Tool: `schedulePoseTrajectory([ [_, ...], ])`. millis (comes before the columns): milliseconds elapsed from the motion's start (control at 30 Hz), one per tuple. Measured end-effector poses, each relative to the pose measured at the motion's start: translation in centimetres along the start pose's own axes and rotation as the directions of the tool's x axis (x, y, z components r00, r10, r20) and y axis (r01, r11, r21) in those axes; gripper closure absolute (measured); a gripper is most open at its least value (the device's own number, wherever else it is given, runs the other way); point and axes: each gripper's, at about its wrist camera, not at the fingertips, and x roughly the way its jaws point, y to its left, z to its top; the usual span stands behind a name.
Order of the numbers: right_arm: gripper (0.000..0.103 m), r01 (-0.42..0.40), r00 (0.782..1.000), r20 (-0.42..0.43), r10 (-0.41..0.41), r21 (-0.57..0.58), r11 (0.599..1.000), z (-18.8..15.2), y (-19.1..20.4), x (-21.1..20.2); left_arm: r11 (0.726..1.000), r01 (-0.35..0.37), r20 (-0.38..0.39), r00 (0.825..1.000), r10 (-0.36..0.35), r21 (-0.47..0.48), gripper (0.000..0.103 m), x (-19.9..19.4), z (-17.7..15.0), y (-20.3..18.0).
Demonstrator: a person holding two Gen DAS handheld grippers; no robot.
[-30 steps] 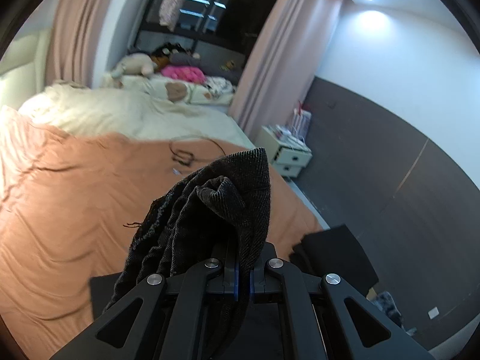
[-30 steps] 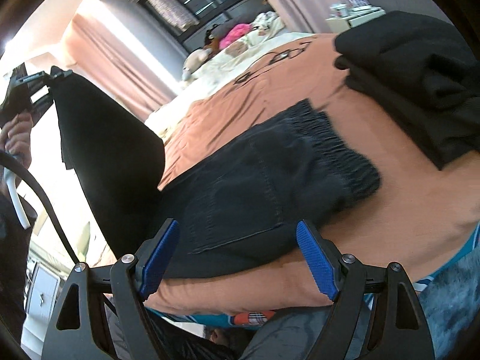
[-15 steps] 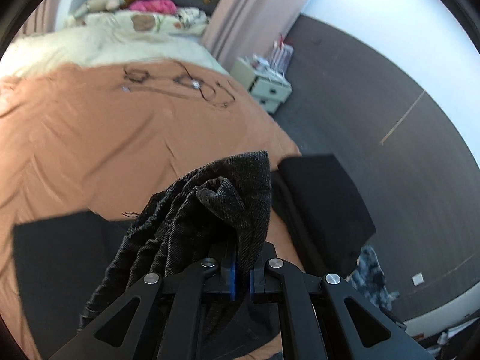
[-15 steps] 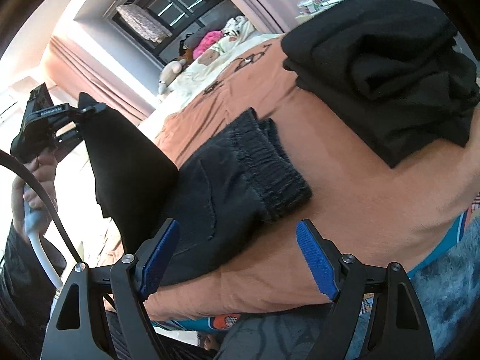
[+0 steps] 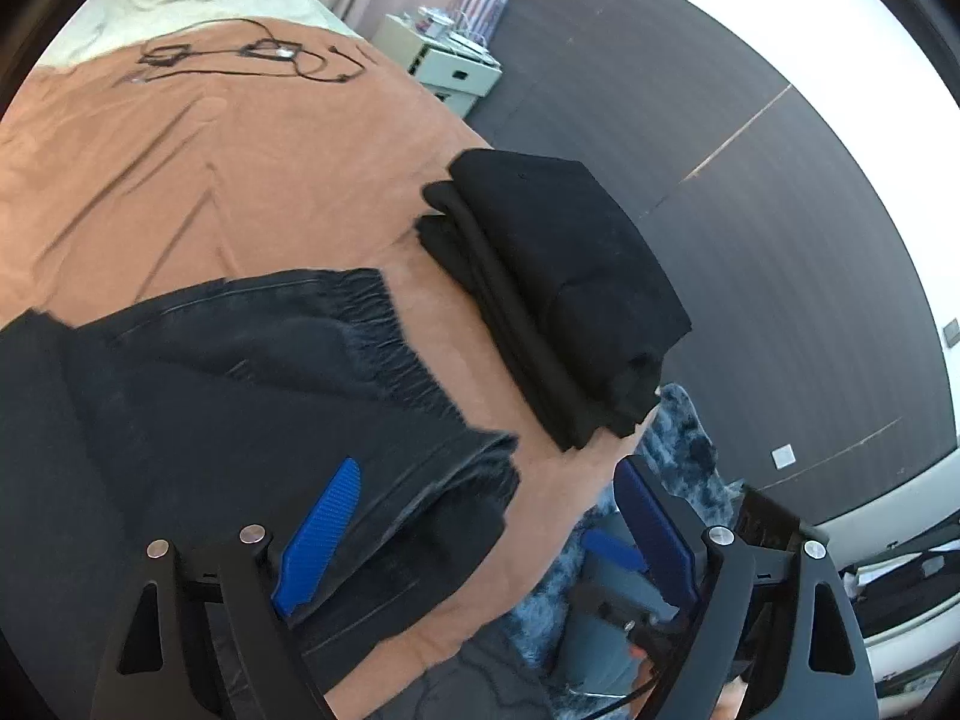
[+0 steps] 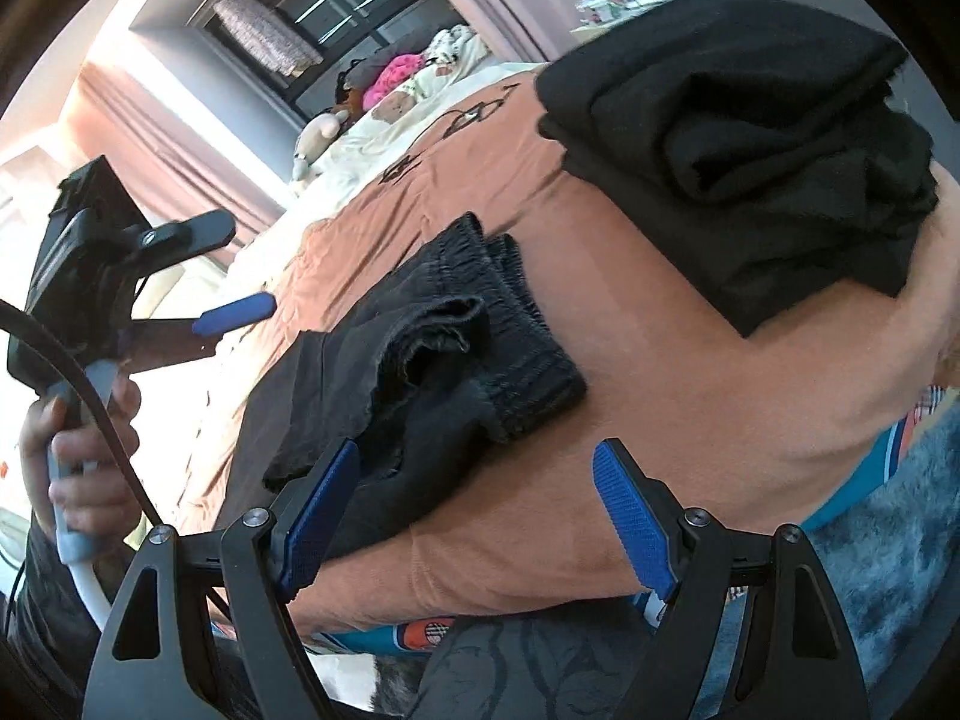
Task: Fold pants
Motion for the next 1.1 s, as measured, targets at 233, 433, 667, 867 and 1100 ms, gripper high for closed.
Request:
schedulePoseTrajectory([
  [233,0.023,0.013,1.000,-0.005,-0.013,-0.068,0.998,0.4,2.3,0.6,0.992,-0.122,0.066,0.990,0.124,-0.037,0.014,-5.0,-1.5,4.5],
  [433,0.023,0.024,0.999,-0.025,-0.029,-0.162,0.987,0.9,4.5,2.0,0.970,-0.217,0.118,0.966,0.229,-0.106,0.014,-10.8,-3.6,9.4],
  [667,0.023,0.007,0.999,-0.044,-0.020,-0.272,0.962,0.6,8.4,3.6,0.930,-0.310,0.160,0.926,0.342,-0.195,0.014,-17.1,-6.5,14.8],
  [867,0.023,-0.010,0.997,-0.077,-0.018,-0.352,0.936,-0.2,11.6,5.4,0.895,-0.354,0.162,0.900,0.405,-0.271,0.014,-20.6,-10.0,18.8],
  [1100,0.023,-0.008,0.992,-0.115,-0.046,-0.432,0.902,-1.3,14.3,7.4,0.861,-0.365,0.126,0.894,0.431,-0.355,0.014,-21.9,-14.8,22.9],
])
